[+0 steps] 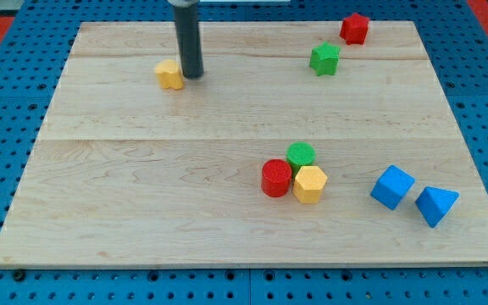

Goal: Push yellow heart to top left

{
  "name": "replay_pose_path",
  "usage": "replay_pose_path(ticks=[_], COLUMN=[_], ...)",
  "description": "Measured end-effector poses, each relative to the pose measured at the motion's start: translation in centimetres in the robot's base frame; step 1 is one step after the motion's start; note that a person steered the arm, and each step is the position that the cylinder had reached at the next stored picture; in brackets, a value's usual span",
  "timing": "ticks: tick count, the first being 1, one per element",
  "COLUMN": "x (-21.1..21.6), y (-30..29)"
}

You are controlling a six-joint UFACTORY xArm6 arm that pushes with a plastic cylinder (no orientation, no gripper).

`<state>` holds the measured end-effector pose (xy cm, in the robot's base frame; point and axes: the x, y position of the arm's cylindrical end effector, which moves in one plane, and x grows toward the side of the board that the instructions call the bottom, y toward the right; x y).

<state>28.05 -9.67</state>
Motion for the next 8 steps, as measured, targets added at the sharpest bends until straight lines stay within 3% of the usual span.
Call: replay_pose_path(ticks=[1, 2, 3, 4, 5, 6, 7, 8], x=[-5.6, -4.6, 1.3, 1.9, 5.9, 8.3, 3.5, 0.7], y=[-6.6, 3.8, 2.8, -3.5, 0.6, -3.1, -7.1, -7.1])
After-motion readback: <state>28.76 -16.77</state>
